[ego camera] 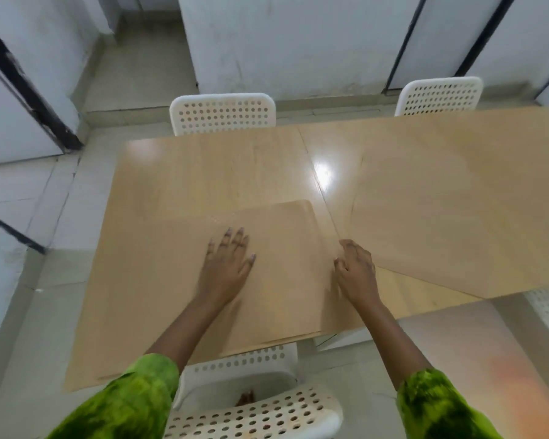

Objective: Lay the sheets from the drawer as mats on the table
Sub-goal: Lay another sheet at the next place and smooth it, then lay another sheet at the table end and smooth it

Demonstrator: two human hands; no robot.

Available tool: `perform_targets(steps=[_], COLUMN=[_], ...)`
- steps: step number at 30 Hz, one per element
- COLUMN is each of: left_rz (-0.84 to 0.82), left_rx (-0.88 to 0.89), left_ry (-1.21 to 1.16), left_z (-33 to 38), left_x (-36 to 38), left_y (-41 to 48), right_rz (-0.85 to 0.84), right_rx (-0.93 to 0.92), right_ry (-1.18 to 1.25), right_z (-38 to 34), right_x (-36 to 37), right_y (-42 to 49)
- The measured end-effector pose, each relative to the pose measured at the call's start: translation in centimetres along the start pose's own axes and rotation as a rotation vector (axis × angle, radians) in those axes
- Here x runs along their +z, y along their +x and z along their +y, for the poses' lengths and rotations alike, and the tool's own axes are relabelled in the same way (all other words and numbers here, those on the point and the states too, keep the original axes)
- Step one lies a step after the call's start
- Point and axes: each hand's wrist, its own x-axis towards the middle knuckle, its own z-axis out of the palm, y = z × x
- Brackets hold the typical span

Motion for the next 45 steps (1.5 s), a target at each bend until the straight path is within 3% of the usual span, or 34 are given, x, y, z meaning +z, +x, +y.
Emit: perform_targets(steps=[5,9,14,22,24,28,31,33,35,38,40,42,44,45], left_rz=[-0.061,-0.135,-0.269,-0.28,-0.288,-0.091,0.125,0.258,0.432,0.532,0.332,-0.044,-0.265,-0.264], left_rx=[0.225,0.443,0.603,0.62,0.624,0.776,0.785,0.74,0.659,0.315,-0.03,-0.297,-0.448,-0.494], left_ry=[-0.003,0.101,0.215,0.306,0.336,0.269,0.162,0.056,-0.034,-0.426,-0.881,-1.344,-1.671,-1.732], left_z=[11.1,18.2,22.8,23.9,24.2,24.3,24.8,25.3,25.9,28.0,30.1,31.1,30.5,30.1], left_x=[1.5,4.3,6.3,7.0,6.7,6.6,6.0,5.6,5.3,3.7,1.9,1.3,1.9,2.2], left_y=[4.7,7.2,9.3,9.6,9.7,10.1,10.9,11.3,10.7,7.1,5.3,6.1,8.4,9.3], right_rz=[0.068,-0.002,-0.22,-0.13,-0.145,-0.179,-0.286,-0.287,-0.17,0.051,0.145,0.195,0.114,0.011], right_rx=[0.072,0.096,-0.077,-0.408,-0.431,-0.382,-0.166,-0.107,-0.077,-0.033,-0.017,-0.03,-0.11,-0.145], right_ry=[0.018,-0.134,-0.42,-0.805,-0.795,-0.602,-0.369,-0.299,-0.241,-0.233,-0.277,-0.299,-0.23,-0.131], right_z=[5.6,11.3,15.2,16.7,16.8,15.9,16.6,16.9,16.8,15.6,14.2,12.5,10.7,10.0], right_x=[-5.3,-9.1,-11.0,-10.9,-11.0,-12.4,-13.9,-14.5,-14.9,-15.4,-16.0,-16.0,-15.5,-15.1], right_y=[0.9,1.5,2.3,3.4,3.7,3.9,4.5,4.6,4.7,5.0,4.8,4.1,2.9,2.4])
